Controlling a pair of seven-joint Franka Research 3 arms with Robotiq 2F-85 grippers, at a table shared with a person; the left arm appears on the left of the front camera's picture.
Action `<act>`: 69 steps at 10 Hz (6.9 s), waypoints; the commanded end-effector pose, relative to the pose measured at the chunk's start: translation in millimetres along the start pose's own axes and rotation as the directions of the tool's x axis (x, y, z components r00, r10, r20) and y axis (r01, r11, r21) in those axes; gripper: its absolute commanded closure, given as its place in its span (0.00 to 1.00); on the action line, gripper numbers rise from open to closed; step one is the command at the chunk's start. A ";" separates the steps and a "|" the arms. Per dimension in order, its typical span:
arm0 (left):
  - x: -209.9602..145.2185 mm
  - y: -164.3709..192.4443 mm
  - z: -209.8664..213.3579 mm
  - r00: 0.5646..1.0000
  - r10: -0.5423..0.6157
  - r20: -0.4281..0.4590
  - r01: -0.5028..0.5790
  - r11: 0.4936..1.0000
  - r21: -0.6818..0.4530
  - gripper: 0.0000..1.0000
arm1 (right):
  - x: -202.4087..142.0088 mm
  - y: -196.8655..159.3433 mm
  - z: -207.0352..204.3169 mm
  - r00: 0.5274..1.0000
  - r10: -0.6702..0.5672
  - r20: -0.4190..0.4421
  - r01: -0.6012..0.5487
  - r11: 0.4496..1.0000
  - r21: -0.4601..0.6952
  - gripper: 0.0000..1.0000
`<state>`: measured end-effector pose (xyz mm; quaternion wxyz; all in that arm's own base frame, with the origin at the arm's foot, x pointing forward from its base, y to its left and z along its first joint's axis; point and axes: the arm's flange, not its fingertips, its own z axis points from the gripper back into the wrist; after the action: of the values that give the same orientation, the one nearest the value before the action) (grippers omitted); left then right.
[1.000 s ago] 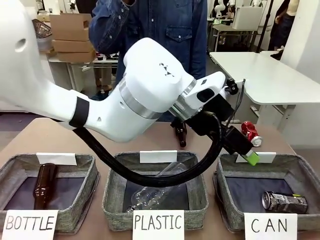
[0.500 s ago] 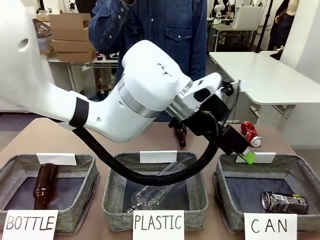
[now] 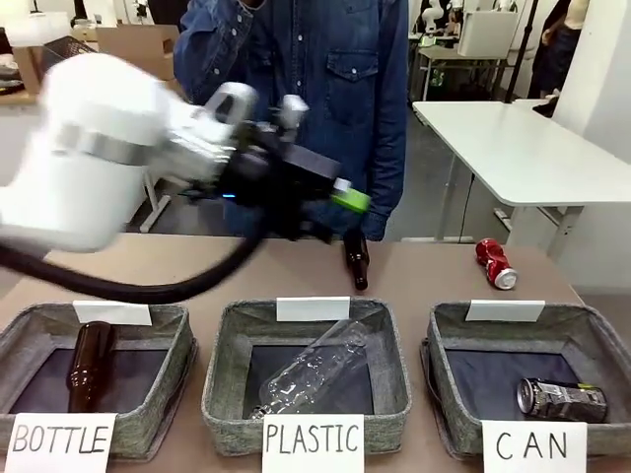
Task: Sort the can waste into the basket.
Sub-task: Pick up the can waste from the table and place it in the right Fabric basket.
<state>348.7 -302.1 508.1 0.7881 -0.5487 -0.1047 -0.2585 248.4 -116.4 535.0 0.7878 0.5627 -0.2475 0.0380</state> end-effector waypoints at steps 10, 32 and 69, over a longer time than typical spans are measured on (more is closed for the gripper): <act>-93.7 -15.3 230.6 0.863 0.242 0.444 -0.185 0.968 -0.169 0.00 | 19.0 39.2 -130.7 0.980 0.047 -0.193 -0.016 0.987 0.161 0.00; -93.7 -15.3 230.6 0.863 0.242 0.444 -0.185 0.968 -0.169 0.00 | 130.0 -102.7 -171.6 0.913 0.104 -0.394 -0.353 0.683 -0.640 0.00; -93.7 -15.3 230.6 0.863 0.242 0.444 -0.185 0.968 -0.169 0.00 | -20.2 -22.6 -82.0 -0.045 0.579 -0.814 -0.669 0.588 0.455 1.00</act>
<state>289.4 -66.5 563.6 0.7351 -0.6424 -0.2132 -0.0378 257.0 -35.8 481.8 0.7401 0.2706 0.0098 0.6156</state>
